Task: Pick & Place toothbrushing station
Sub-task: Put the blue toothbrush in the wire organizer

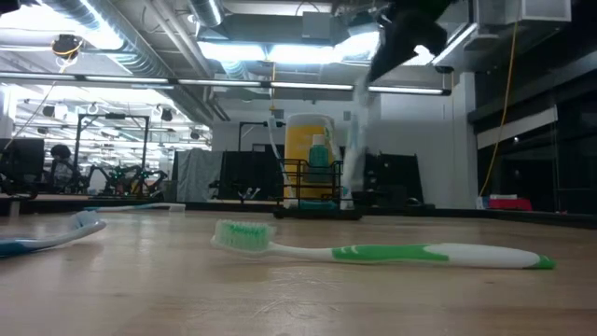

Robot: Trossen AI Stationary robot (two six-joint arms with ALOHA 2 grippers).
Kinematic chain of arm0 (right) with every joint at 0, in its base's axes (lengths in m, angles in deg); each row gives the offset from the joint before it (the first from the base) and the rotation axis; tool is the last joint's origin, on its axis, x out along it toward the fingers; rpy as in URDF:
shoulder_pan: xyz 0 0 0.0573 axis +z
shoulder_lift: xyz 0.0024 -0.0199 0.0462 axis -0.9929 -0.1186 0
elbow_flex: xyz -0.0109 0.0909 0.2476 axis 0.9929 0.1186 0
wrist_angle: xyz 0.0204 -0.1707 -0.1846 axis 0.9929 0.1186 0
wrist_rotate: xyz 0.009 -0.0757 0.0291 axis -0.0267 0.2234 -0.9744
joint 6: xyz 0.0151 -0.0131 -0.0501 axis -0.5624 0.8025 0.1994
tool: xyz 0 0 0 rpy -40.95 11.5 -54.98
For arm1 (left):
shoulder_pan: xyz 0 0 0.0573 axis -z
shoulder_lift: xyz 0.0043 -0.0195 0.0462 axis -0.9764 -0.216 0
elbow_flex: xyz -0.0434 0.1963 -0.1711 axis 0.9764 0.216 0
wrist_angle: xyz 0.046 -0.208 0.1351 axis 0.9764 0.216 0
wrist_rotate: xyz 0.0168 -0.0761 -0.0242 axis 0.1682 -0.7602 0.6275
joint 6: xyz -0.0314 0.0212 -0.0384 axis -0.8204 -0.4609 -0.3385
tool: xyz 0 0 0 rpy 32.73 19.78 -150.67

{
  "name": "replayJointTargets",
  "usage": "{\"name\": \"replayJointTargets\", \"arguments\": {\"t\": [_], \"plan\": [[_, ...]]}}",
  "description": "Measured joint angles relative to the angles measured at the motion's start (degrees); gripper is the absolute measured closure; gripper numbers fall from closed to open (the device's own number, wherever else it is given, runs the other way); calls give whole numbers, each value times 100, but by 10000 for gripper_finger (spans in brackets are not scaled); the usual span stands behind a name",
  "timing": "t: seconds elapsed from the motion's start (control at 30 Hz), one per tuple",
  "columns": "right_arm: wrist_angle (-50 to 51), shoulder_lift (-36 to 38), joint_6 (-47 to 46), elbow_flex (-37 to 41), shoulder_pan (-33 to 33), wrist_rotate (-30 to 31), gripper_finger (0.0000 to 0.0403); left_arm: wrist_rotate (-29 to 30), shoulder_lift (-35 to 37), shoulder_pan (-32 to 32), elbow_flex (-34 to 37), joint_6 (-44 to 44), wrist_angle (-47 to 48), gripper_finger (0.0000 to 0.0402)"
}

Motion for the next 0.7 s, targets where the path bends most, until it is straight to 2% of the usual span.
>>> {"name": "replayJointTargets", "arguments": {"t": [0.33, 0.7], "plan": [[-1689, -491, 977, -1, -269, 832, 402, 0, 0, -2, 0, -48, 1, 332], [-2777, -558, 1864, -155, -676, 1209, 403, 0, 0, -7, 0, -59, -41, 332]]}}
